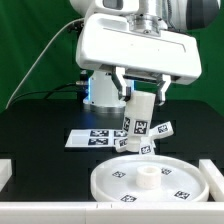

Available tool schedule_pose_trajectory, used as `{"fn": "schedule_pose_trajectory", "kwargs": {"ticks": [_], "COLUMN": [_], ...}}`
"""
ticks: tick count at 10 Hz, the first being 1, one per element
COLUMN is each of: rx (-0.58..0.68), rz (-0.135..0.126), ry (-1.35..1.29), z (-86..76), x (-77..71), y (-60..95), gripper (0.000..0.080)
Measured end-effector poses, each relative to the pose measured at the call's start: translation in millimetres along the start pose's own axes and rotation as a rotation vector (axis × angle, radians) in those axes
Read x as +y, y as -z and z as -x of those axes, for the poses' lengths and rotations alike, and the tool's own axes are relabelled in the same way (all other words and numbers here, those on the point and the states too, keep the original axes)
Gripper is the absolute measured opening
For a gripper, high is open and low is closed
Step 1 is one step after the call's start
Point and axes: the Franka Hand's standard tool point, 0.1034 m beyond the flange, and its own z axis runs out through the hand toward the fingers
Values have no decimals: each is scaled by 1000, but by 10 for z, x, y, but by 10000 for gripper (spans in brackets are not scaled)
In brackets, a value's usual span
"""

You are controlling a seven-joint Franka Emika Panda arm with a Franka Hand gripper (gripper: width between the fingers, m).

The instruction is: Assemble round table

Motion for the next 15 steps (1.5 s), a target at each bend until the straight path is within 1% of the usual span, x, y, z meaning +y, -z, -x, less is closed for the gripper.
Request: {"fn": "schedule_pose_trajectory", "kwargs": {"ticks": [1,2,3,4,6,7,9,10,11,13,15], "rx": [-40,-61,-84,-89,-102,-103,-108,-89,-73,-86,-99], "rz": [-28,-46,-76,-97,-126,-127,-119,-102,-80,-69,-69], "ry": [-41,-64,-89,-108,-167,-185,-186,-192,-181,-189,-190], "z": [75,119,145,127,97,64,95,98,190,289,378], "x": [75,159,163,95,-222,-308,-259,-265,-306,-227,-258], "y": [-2,-23,-49,-73,-164,-160,-170,-168,-173,-181,-219], "gripper": [407,407,407,407,407,407,407,407,407,407,407]}}
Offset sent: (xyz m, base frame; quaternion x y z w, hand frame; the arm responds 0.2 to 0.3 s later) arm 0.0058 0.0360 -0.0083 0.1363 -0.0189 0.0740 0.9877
